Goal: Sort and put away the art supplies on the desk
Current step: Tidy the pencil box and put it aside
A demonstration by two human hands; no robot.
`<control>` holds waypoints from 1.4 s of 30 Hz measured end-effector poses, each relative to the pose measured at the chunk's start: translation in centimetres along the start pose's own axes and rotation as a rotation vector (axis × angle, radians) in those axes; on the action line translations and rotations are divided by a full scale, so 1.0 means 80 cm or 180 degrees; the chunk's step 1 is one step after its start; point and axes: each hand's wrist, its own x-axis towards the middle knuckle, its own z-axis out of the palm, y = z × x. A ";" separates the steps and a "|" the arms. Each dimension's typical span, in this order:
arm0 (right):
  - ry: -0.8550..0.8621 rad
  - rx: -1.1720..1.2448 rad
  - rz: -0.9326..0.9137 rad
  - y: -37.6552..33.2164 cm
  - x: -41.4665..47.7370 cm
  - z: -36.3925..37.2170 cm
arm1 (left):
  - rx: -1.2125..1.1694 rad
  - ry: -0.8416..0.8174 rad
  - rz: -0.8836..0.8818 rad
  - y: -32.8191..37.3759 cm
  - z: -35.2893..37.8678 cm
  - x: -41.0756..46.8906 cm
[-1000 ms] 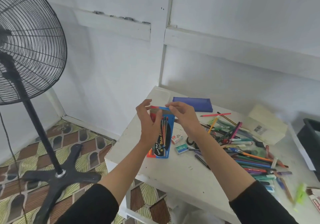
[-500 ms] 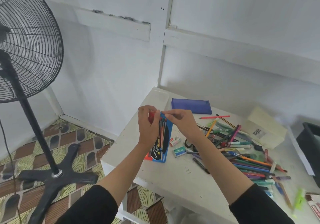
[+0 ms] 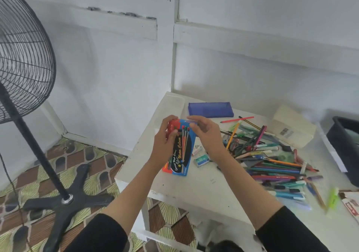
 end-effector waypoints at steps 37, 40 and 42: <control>0.2611 -0.2041 0.0910 0.054 -0.378 -0.437 | -0.0806 -0.2943 -0.1533 0.118 0.511 -0.151; 0.2812 -0.2072 0.0994 0.058 -0.419 -0.510 | -0.0571 -0.3110 -0.1573 0.125 0.586 -0.175; 0.2950 -0.2020 0.1109 0.057 -0.448 -0.555 | -0.0213 -0.3195 -0.1404 0.125 0.635 -0.193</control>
